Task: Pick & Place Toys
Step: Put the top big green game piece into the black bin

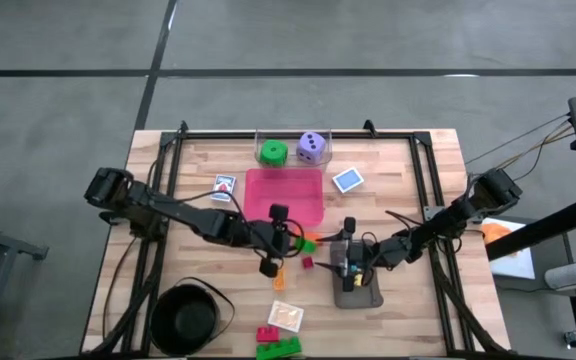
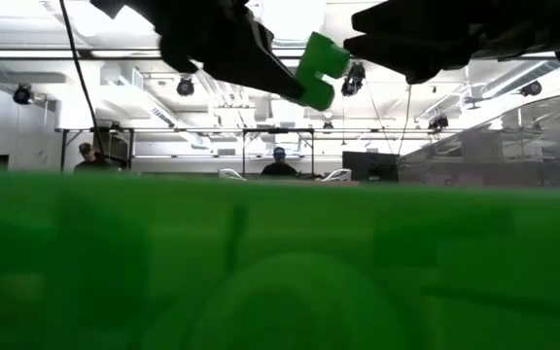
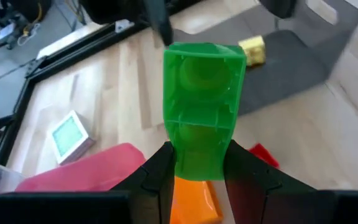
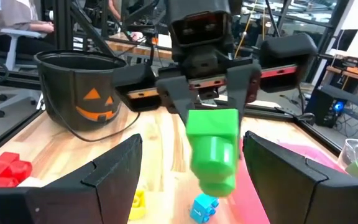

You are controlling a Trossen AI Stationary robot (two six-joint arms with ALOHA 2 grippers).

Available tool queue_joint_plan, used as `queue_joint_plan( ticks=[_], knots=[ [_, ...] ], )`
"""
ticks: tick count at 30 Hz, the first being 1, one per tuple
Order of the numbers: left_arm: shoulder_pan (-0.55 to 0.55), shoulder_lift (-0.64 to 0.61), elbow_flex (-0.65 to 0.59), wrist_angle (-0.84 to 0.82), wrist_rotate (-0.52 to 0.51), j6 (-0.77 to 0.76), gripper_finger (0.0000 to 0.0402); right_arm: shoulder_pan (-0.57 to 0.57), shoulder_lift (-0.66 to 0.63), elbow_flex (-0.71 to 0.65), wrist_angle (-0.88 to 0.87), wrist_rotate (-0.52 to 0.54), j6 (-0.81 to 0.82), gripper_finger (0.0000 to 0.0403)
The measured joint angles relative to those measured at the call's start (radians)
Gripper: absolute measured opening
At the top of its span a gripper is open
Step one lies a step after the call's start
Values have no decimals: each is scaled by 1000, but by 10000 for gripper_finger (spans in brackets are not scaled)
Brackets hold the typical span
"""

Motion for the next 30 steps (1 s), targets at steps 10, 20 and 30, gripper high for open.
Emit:
queue_joint_plan(
  ticks=[10, 20, 30],
  knots=[
    [2, 51, 0, 121, 0, 35, 111, -20, 0, 0, -15, 0, 25, 279],
    [2, 51, 0, 175, 1, 38, 111, -35, 0, 0, -19, 13, 32, 279],
    [2, 51, 0, 189, 4, 37, 111, -35, 0, 0, -20, 53, 35, 204]
  ],
)
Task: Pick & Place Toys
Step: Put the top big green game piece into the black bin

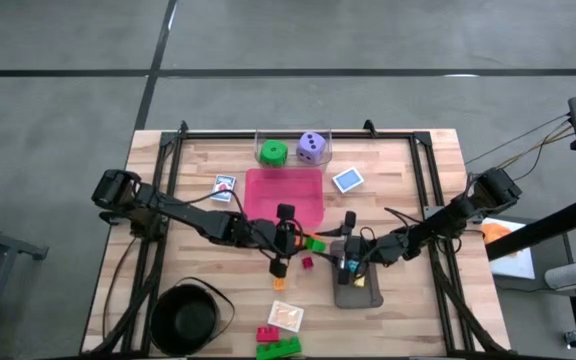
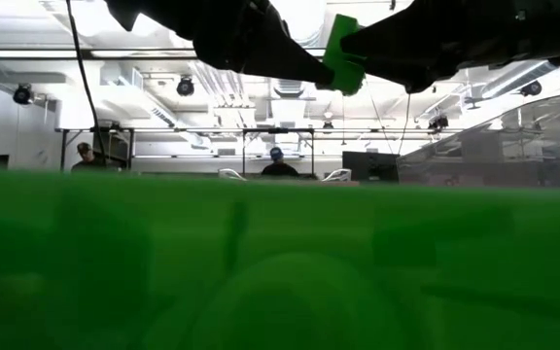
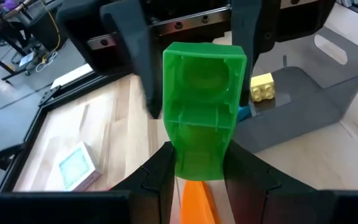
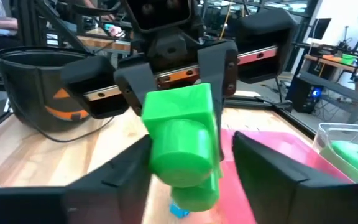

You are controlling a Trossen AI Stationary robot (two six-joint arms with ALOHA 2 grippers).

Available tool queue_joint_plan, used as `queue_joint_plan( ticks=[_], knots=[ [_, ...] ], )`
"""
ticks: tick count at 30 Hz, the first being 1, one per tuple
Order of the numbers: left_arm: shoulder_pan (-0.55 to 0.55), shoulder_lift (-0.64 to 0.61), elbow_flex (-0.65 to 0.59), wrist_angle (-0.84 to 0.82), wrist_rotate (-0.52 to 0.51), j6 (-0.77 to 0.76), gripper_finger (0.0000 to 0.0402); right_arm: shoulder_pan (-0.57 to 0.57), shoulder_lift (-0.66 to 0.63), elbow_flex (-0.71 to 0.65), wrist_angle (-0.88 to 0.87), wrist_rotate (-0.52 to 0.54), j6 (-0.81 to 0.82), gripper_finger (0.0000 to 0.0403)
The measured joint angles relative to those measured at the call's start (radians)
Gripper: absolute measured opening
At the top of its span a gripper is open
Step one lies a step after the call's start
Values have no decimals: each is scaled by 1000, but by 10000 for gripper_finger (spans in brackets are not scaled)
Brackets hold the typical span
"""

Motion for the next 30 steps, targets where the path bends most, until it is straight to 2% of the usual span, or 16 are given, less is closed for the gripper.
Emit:
queue_joint_plan(
  ticks=[4, 5, 17, 21, 30],
  knots=[
    [0, 0, 0, -2, -5, -16, 111, 1, 0, 0, -7, 6, -12, 122],
    [0, 0, -1, -4, -6, -18, 111, 1, 0, -1, -8, 10, -19, 113],
    [0, -1, -1, -15, 2, -31, 118, 0, 0, -1, -13, -3, -25, 113],
    [0, -1, -1, -14, 0, -64, 155, 0, 0, -1, -11, -11, -21, 113],
    [-2, -4, 1, -11, -6, -74, 280, 0, 2, 1, -18, -18, -20, 110]
  ],
)
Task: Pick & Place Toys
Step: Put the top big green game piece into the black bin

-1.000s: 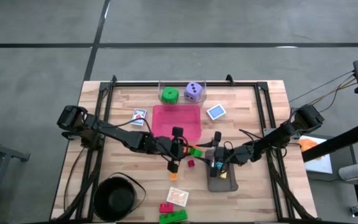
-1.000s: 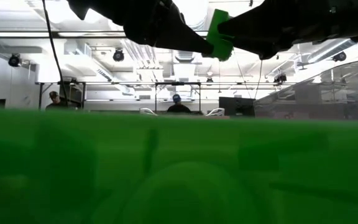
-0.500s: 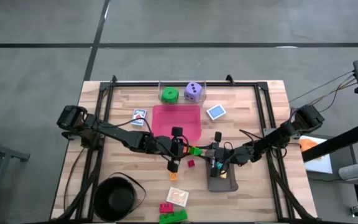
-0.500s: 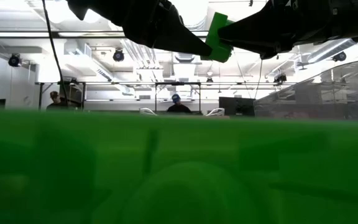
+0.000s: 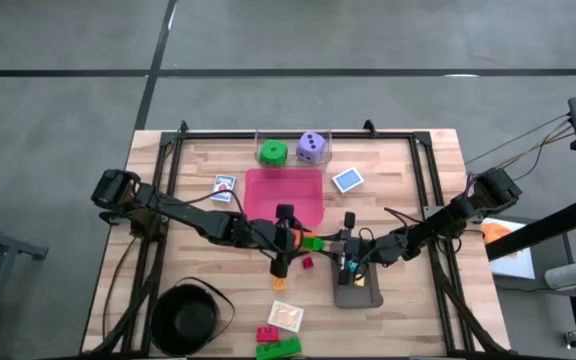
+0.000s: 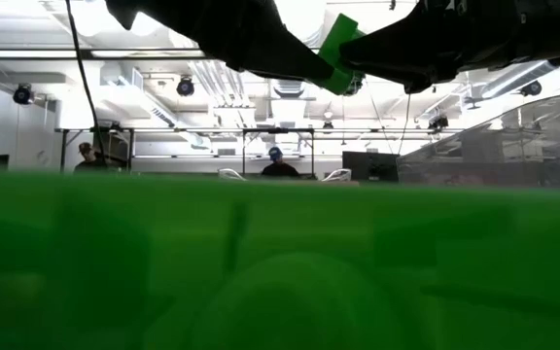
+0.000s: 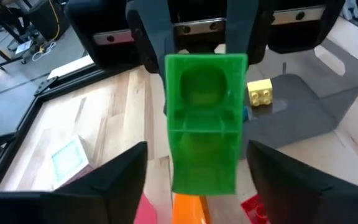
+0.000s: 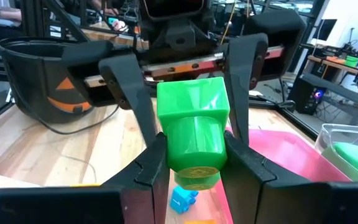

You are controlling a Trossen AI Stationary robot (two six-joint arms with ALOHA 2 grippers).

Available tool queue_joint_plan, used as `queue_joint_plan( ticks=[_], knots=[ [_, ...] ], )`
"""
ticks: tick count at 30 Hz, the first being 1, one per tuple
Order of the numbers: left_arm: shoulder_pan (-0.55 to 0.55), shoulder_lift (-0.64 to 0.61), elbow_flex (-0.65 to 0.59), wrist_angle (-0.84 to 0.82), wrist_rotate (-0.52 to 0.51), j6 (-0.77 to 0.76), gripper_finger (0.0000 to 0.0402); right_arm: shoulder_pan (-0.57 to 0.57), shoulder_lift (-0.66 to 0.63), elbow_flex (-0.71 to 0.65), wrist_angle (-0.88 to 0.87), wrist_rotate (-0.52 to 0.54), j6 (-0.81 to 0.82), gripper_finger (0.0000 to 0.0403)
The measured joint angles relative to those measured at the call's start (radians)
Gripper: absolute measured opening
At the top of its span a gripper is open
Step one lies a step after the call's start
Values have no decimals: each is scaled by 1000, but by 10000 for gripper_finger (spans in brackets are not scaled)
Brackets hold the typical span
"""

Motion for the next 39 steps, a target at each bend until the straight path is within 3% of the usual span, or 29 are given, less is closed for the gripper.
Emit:
queue_joint_plan(
  ticks=[7, 20, 27, 39],
  knots=[
    [-1, -12, 0, -72, -7, -8, 329, 0, 0, 0, -2, 7, -2, 110],
    [-1, -42, 0, -253, -10, -53, 333, 27, -52, -1, -111, 10, 6, 110],
    [-1, -42, 0, -352, -9, -72, 333, 55, -170, -1, -366, 2, 125, 110],
    [-3, -42, -1, -524, -2, -113, 333, 81, -418, 4, -883, -140, 453, 110]
  ],
)
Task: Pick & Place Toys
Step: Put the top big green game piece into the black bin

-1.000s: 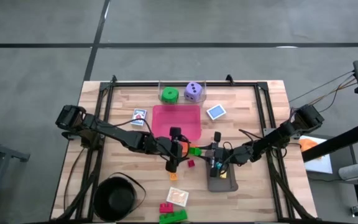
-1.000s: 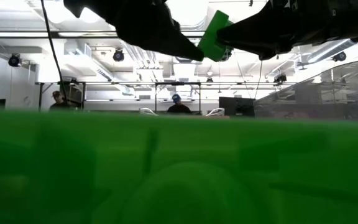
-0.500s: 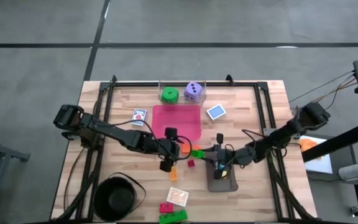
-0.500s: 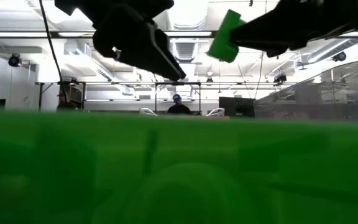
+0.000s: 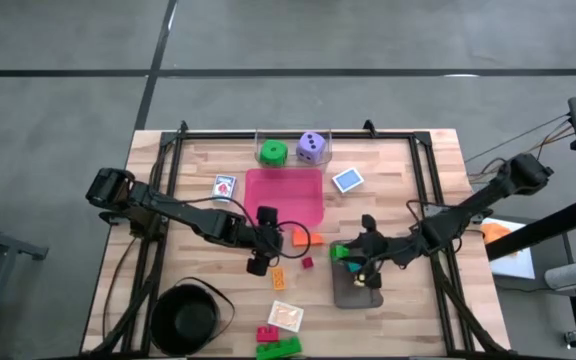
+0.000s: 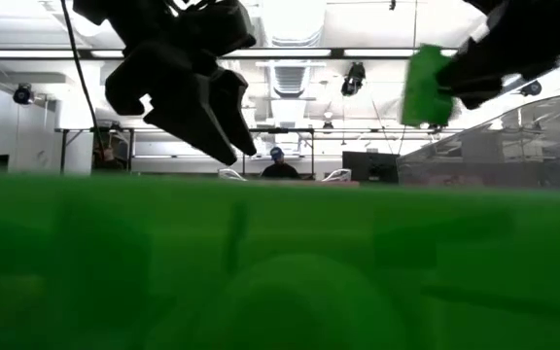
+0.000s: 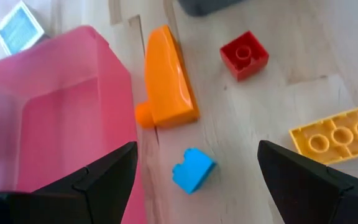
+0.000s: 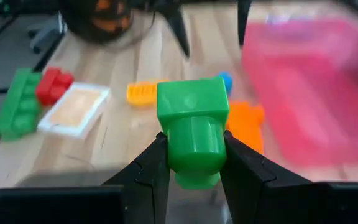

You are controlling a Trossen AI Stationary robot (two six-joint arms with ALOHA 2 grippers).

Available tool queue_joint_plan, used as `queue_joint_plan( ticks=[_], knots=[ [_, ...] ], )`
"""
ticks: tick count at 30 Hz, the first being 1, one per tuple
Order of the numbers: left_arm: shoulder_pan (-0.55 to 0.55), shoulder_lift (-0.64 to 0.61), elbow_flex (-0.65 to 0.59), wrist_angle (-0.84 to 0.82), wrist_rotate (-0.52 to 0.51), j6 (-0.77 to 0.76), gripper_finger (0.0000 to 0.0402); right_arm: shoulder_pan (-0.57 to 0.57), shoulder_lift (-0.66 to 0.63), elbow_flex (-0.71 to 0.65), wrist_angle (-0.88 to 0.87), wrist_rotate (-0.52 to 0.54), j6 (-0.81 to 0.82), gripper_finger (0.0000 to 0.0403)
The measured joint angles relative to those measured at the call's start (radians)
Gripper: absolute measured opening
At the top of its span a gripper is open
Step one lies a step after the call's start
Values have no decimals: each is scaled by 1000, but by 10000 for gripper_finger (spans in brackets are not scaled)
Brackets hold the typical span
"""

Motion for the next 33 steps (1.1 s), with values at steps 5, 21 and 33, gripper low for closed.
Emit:
queue_joint_plan(
  ticks=[5, 21, 33],
  knots=[
    [0, 0, 0, -26, 4, 0, 333, 3, -43, 67, -257, -48, 114, 110],
    [0, 0, -1, -130, 4, -30, 333, 4, 185, 290, -622, -227, 211, 110],
    [-2, 0, -1, -143, 4, -34, 333, 5, 281, 334, -644, -232, 245, 262]
  ],
)
